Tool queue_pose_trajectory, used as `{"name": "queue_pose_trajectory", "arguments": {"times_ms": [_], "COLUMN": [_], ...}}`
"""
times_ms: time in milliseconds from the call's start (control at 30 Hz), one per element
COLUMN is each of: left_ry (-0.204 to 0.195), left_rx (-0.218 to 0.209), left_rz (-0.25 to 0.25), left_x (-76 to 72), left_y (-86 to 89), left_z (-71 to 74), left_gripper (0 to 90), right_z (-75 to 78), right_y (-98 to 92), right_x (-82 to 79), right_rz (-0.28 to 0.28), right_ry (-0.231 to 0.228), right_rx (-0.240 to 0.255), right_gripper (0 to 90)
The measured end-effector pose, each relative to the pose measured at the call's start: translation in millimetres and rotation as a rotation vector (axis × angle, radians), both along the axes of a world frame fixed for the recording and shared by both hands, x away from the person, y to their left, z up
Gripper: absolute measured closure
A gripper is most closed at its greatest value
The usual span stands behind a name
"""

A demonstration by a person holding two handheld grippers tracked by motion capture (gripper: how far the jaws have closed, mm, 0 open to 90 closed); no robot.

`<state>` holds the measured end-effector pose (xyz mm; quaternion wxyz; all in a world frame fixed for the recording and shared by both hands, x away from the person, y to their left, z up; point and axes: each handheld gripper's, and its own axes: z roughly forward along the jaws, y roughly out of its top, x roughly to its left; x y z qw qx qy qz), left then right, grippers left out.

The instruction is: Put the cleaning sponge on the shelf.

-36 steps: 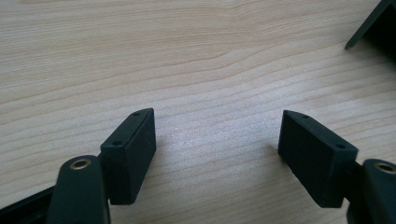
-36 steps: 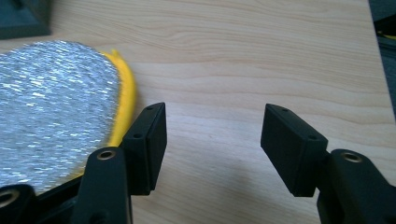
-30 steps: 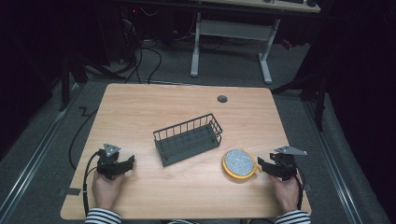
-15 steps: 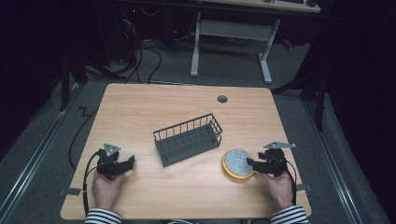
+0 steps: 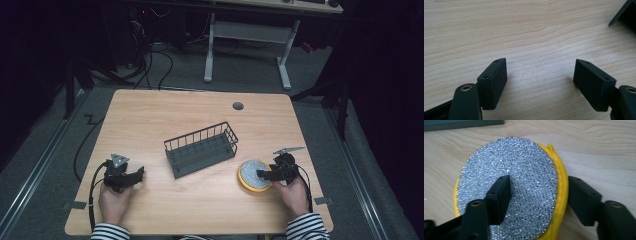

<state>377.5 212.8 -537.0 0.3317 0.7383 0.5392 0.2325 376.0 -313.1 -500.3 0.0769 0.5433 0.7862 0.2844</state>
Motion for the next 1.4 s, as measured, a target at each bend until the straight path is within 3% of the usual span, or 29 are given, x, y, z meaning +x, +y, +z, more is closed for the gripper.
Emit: {"name": "queue_pose_trajectory", "arguments": {"times_ms": [167,433,533,567,667,900,1400], "left_ry": [0.000,0.000,0.000,0.000,0.000,0.000,-0.001], "left_rx": [0.001,0.001,0.001,0.001,0.001,0.001,0.000], "left_rz": [0.000,0.000,0.000,0.000,0.000,0.000,0.001], "left_x": [0.0,-0.1,-0.1,-0.1,0.0,0.0,0.0], "left_y": [-0.1,0.0,-0.1,-0.1,-0.1,-0.1,0.0], "left_z": [0.0,0.0,0.0,0.0,0.0,0.0,0.0], "left_gripper": [27.6,27.8,27.7,27.7,27.7,27.7,28.4], "right_z": [-0.1,2.5,2.9,5.4,8.5,18.4,63.0], "right_y": [-1.5,-4.7,-4.8,-2.1,1.3,-2.1,-0.8], "right_x": [3.8,6.5,6.8,7.8,7.6,8.8,10.8], "right_rz": [0.019,0.067,0.073,0.092,0.101,0.101,0.127], "right_ry": [0.051,0.059,0.063,0.058,0.047,0.015,-0.065], "right_rx": [0.036,0.064,0.065,0.037,0.014,0.027,0.006], "right_gripper": [50.8,75.7,77.3,78.5,79.2,79.5,79.3]}}
